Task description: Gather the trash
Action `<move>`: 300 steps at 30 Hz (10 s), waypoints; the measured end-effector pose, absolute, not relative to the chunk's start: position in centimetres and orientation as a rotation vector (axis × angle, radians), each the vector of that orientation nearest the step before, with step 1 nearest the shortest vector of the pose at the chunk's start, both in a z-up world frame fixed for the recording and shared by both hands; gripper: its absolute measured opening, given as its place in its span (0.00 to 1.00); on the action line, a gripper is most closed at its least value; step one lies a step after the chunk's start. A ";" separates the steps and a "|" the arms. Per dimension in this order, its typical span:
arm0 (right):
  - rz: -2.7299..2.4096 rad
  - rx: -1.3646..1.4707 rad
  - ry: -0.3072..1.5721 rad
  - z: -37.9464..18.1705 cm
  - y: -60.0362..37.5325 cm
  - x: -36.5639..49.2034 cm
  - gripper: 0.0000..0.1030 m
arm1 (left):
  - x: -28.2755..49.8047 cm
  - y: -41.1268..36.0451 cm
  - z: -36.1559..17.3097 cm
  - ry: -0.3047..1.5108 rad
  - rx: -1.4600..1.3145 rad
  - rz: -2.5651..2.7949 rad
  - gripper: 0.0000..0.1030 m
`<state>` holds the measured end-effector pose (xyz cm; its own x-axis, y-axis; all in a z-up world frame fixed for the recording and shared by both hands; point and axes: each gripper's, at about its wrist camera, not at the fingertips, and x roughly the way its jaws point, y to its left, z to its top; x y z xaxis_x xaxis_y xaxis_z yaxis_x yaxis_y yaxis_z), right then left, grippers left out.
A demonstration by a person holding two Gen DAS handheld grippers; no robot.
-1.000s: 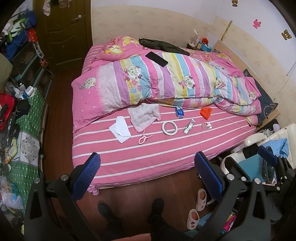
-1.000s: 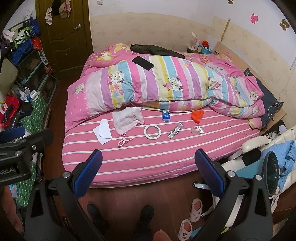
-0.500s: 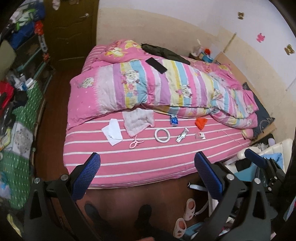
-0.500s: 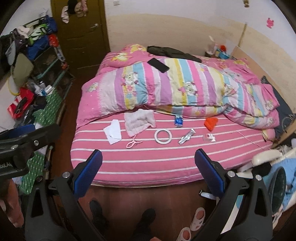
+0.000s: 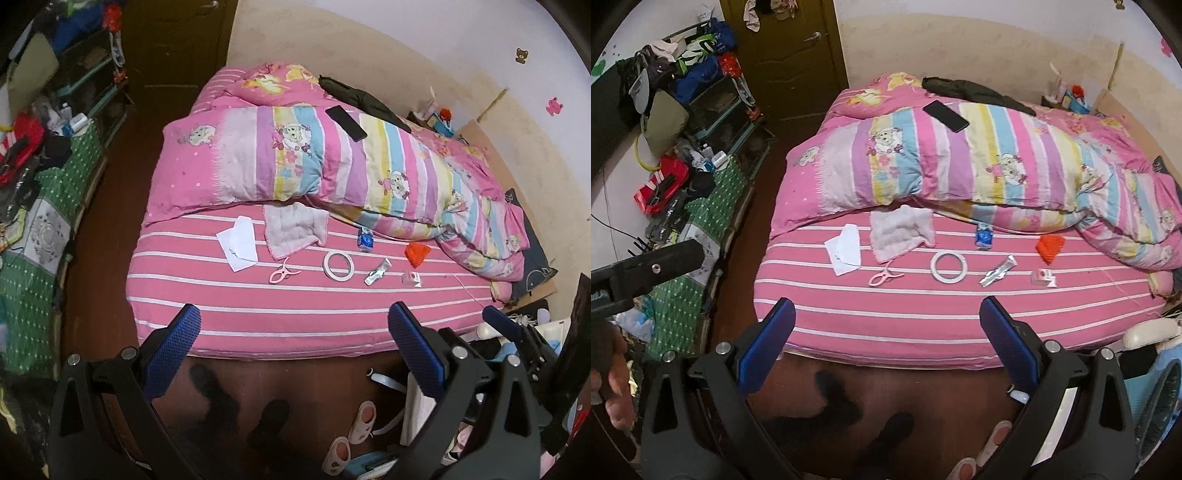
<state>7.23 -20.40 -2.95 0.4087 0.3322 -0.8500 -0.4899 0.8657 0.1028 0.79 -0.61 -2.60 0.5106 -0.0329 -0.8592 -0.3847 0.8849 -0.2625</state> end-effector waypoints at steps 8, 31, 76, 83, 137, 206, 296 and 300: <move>0.532 -0.212 1.035 -4.0 -15.9 10.4 0.96 | 4.7 4.4 -6.0 1.050 -0.500 0.179 0.95; 0.588 -0.312 1.174 -19.4 -7.6 26.5 0.96 | 17.6 11.8 -22.7 1.167 -0.605 0.218 0.95; 0.676 -0.518 1.351 -47.4 -2.0 37.3 0.09 | 27.5 13.2 -49.4 1.451 -0.526 0.418 0.03; 0.690 -0.495 1.316 -45.7 -2.3 36.8 0.06 | 28.7 12.5 -48.0 1.422 -0.470 0.348 0.02; 0.083 0.059 0.841 1.1 -22.9 9.7 0.06 | 15.6 -6.8 -1.9 1.040 -0.074 -0.341 0.02; -0.610 0.505 0.947 -10.9 -88.5 -3.9 0.06 | 9.9 -82.5 -10.6 1.064 0.583 -0.904 0.02; -0.125 0.169 0.937 -8.7 -36.4 15.3 0.94 | 22.0 -17.8 -12.7 1.084 0.056 -0.311 0.87; -0.045 0.109 0.960 -9.5 -32.9 16.2 0.94 | 21.7 -13.9 -13.9 1.105 0.009 -0.256 0.87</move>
<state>16.18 -32.85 -9.51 0.5730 0.0100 -0.8195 0.0864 0.9936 0.0725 21.66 -13.90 -13.86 0.4232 -0.2000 -0.8837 0.2091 0.9706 -0.1196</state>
